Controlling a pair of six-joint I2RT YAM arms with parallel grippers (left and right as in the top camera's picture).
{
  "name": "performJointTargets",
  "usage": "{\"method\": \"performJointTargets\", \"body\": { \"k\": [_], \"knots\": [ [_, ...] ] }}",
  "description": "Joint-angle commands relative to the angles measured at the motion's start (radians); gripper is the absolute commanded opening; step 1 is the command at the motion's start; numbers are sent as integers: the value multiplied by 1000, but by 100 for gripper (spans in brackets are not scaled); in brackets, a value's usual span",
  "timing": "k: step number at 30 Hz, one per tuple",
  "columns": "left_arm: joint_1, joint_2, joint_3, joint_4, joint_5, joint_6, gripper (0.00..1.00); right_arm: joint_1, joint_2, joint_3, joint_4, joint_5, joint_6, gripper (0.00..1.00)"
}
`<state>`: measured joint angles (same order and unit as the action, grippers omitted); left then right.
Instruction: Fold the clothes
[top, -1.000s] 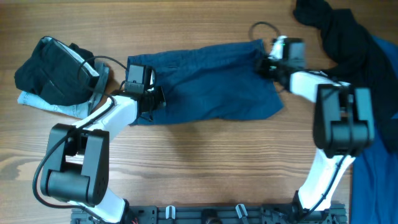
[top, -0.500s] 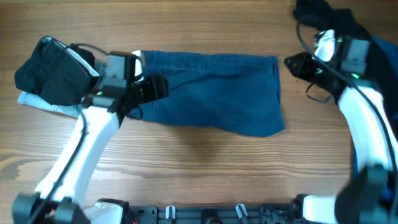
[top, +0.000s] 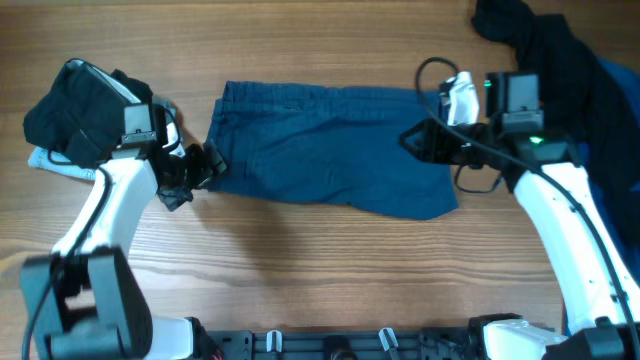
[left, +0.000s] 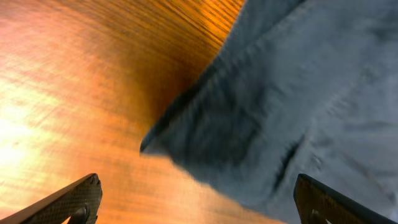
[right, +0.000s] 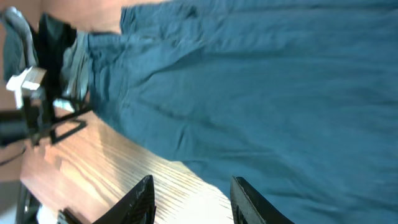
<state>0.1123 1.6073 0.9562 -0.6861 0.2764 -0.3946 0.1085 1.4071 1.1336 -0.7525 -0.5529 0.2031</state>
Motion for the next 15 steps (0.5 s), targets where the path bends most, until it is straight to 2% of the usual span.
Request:
{"method": "performJointTargets", "body": {
  "k": [1,3,8,12,13,15],
  "knots": [
    [16,124,-10,62,26,24,100,56,53,-3,4,2,-21,40],
    [22,171,-10,100,66,26,96,71,75,-3,3,2,-21,39],
    [19,255,-10,206,214,125,77,82,100,-3,27,2,-20,39],
    [0,267,-10,270,267,132,61,82,101,-3,57,2,-17,39],
    [-6,267,-10,283,285,146,53,82,101,-3,58,2,-18,39],
    [-18,267,-10,303,295,156,29,82,101,-3,61,2,-18,39]
  ]
}}
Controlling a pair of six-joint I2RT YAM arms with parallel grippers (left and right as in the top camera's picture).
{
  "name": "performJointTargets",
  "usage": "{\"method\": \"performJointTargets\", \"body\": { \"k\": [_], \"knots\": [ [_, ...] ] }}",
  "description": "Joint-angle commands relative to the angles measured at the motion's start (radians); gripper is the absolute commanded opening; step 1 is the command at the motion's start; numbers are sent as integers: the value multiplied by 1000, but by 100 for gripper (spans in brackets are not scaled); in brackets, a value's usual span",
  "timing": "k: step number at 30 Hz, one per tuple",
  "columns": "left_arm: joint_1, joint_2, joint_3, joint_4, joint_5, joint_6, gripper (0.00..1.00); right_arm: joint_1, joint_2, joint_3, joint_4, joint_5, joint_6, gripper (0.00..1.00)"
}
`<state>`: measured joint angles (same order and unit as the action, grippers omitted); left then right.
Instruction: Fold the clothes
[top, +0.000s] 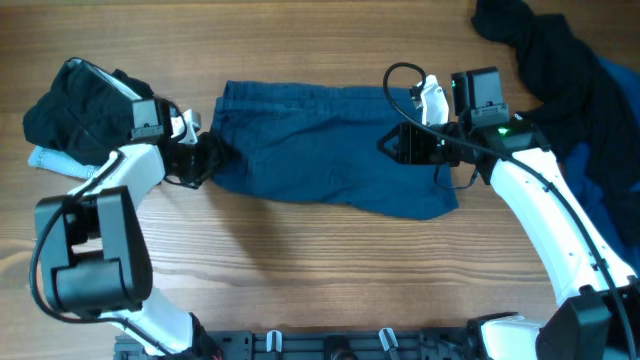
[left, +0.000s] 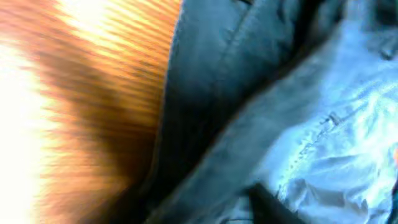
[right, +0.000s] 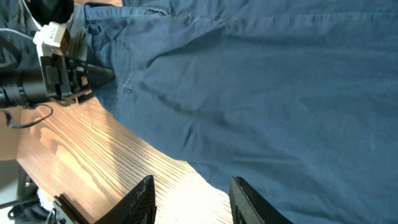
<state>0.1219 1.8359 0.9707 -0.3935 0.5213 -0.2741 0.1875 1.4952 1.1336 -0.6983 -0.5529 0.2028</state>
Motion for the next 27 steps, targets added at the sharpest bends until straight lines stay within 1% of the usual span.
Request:
{"method": "performJointTargets", "body": {
  "k": [1,2,3,4,7,9,11,13,16,18,22,24,27],
  "knots": [
    [-29,38,-24,13,50,35,19,3,13,-3,6,2,-17,39],
    [-29,38,-24,13,50,36,15,3,13,-3,6,2,-18,39],
    [-28,37,-24,13,50,35,7,3,13,-3,5,2,-18,39],
    [-28,34,-24,11,50,36,4,3,13,-3,5,2,-18,39],
    [-28,-31,-24,-1,48,50,4,3,13,-3,6,13,-19,39],
    [-28,-114,-16,-46,12,52,4,3,13,-3,1,62,-16,39],
    [-28,-203,-3,-113,-60,62,4,3,13,-3,-7,100,-15,39],
    [-28,-332,18,-214,-175,66,4,3,13,-3,-15,135,12,40],
    [-28,-470,55,-320,-280,89,4,3,13,-3,-12,138,14,39],
    [-29,-535,120,-410,-337,131,4,3,13,-3,-13,138,18,38],
    [-31,-548,313,-568,-368,167,4,3,13,-3,-8,138,16,38],
    [-55,-540,396,-600,-396,166,4,3,13,-3,-10,150,6,39],
    [-129,-531,484,-603,-499,166,4,3,13,-3,-16,164,6,39]
  ]
}}
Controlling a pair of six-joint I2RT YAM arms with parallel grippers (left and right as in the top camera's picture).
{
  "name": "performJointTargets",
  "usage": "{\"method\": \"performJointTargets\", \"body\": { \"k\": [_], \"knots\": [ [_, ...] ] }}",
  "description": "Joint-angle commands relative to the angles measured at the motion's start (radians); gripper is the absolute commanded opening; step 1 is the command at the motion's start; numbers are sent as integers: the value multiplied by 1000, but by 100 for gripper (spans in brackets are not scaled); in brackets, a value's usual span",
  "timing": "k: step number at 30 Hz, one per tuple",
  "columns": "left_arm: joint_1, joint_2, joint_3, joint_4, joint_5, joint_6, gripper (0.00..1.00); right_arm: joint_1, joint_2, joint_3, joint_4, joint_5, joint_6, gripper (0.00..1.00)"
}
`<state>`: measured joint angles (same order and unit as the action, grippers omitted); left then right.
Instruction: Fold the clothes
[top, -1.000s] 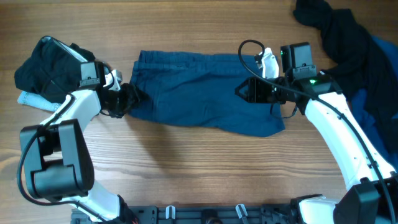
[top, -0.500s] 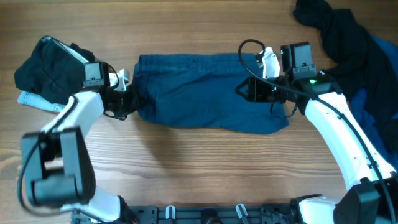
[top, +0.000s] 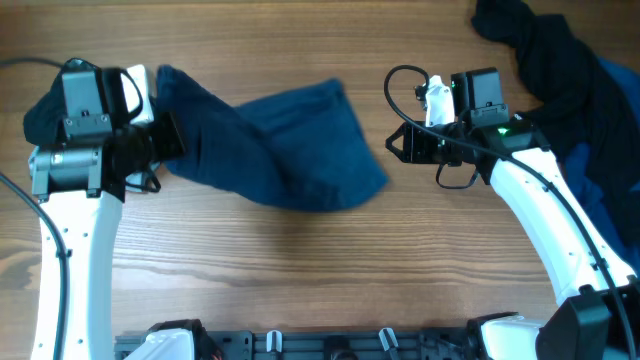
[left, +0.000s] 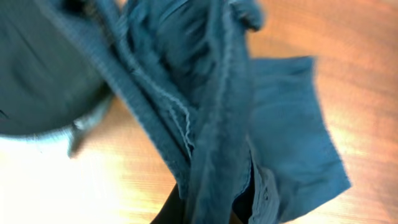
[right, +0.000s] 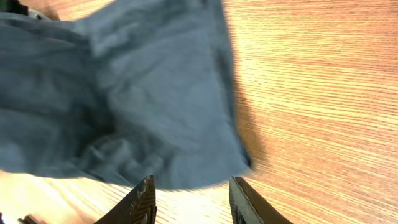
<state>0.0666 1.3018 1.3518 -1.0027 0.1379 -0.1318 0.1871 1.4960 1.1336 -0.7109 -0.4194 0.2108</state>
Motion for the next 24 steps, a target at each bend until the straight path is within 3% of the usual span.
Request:
{"method": "performJointTargets", "body": {
  "k": [1,7,9,12,16,22,24],
  "knots": [
    [-94,10,115,4,-136,24,4,3,13,-3,-4,31,-1,39],
    [-203,123,119,-83,-185,19,4,6,22,-3,69,-31,0,37],
    [-207,151,119,-116,-185,15,4,6,48,-3,146,-100,-3,15],
    [-207,155,119,-144,-185,12,4,27,120,-3,303,-351,-15,4],
    [-207,150,119,-186,-183,11,4,133,277,-3,571,-475,251,4],
    [-207,147,119,-203,-171,-14,4,349,441,-3,821,-488,440,4],
    [-207,129,122,-195,-87,-10,4,433,500,-3,889,-441,481,4]
  ]
}}
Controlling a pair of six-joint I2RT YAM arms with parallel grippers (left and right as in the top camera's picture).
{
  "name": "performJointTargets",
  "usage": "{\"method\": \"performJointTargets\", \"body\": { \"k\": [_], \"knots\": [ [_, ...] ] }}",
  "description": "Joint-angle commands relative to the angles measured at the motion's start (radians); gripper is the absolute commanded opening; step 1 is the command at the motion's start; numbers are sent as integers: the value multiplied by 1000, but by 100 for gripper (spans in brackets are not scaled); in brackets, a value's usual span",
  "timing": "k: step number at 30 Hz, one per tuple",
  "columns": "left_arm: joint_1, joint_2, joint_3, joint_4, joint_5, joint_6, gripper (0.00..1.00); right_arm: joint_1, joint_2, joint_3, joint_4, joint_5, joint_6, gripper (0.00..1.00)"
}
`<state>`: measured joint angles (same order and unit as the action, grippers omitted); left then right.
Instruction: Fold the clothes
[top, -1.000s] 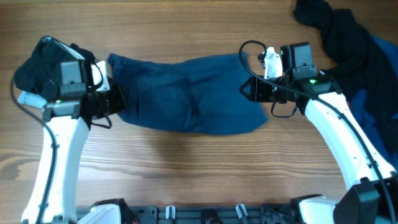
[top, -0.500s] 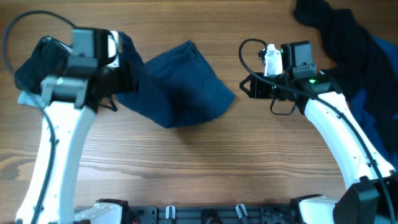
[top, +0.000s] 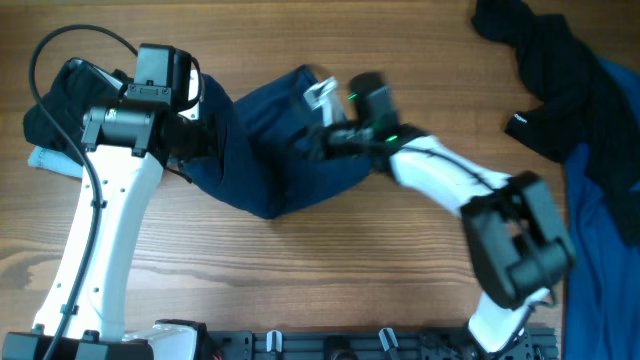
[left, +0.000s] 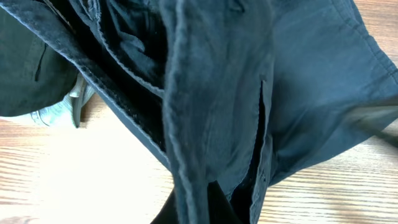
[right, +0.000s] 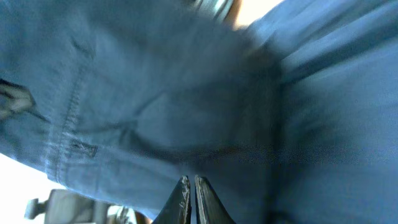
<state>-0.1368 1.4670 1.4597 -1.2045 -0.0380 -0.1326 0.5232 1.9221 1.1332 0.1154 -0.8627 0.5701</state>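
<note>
The blue shorts (top: 275, 165) are bunched up left of the table's middle, partly lifted. My left gripper (top: 203, 140) is shut on their waistband edge. In the left wrist view the cloth (left: 311, 93) hangs folded over my left gripper (left: 200, 210). The right arm reaches far to the left. My right gripper (top: 306, 140) lies on the upper part of the shorts. In the right wrist view its fingertips (right: 185, 194) are pressed together against the blue cloth (right: 155, 93), pinching a thin layer.
A black garment (top: 55, 105) with a pale cloth (top: 48, 160) under it lies at the far left. A pile of dark clothes (top: 545, 60) and a blue garment (top: 605, 160) sit at the back right. Bare wooden table (top: 350, 270) lies in front.
The right gripper was open to the right of the shorts; it is now over them at the left and shut on the cloth. The left gripper, still holding, has moved right, bunching the shorts more.
The shorts lay flat between both open grippers. Then the left gripper was at the left end of the shorts and the right one over the right end. Later the left held the shorts lifted and dragged leftward. Now both grippers hold the bunched shorts.
</note>
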Motion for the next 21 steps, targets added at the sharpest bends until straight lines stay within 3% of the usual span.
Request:
{"method": "performJointTargets", "body": {
  "k": [1,6,12,15,17,21],
  "knots": [
    [-4,-46,18,11,122,-8,4,119,90,-2,88,2,130,4],
    [-49,-106,27,71,210,-9,4,239,161,-2,203,-108,177,4],
    [-129,-109,27,96,200,-5,4,231,136,-2,290,-211,209,4],
    [-130,-109,27,70,177,-5,4,149,75,-2,137,-115,200,4],
    [-130,-109,27,40,167,-1,4,50,10,-2,-59,-8,116,4],
    [-130,-109,27,-3,177,6,4,-142,-118,-2,-288,143,-2,4]
  ]
}}
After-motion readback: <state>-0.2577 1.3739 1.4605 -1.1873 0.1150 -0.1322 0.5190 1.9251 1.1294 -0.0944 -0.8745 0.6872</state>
